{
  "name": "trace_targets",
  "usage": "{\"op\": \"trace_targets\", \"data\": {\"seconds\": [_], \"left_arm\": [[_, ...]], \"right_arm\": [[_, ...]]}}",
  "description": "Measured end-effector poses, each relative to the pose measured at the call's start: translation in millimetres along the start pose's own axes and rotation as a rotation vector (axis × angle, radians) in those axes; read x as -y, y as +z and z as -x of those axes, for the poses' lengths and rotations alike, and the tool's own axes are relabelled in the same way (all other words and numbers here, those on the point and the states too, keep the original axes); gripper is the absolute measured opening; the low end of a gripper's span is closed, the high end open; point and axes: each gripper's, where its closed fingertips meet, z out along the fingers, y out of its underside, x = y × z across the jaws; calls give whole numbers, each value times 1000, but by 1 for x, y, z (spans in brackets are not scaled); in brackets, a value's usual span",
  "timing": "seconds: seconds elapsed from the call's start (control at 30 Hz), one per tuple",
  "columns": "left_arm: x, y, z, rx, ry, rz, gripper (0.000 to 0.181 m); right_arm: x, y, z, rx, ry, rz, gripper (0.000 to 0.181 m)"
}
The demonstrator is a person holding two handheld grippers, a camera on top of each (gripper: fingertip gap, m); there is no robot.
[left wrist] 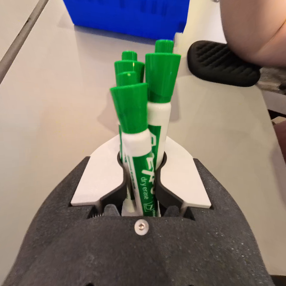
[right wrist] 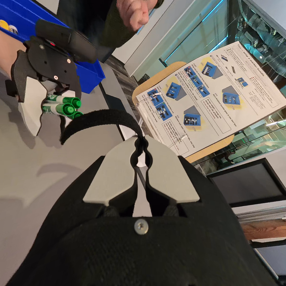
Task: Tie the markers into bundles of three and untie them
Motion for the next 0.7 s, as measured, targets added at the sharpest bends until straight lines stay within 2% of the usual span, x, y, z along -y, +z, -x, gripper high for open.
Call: {"op": "trace_targets", "data": {"seconds": [0.07, 0.3, 0.7], "left_arm": [[-11, -1, 7, 47, 24, 58, 42], [-36, 8, 11, 17, -19, 148, 41], [-46, 16, 11, 24, -21, 213, 41]], "right_arm": [[-2, 2, 2, 6, -6, 10, 4], [-3, 2, 2, 11, -5, 12, 4], [-8, 7, 10, 51, -13, 28, 4]]}}
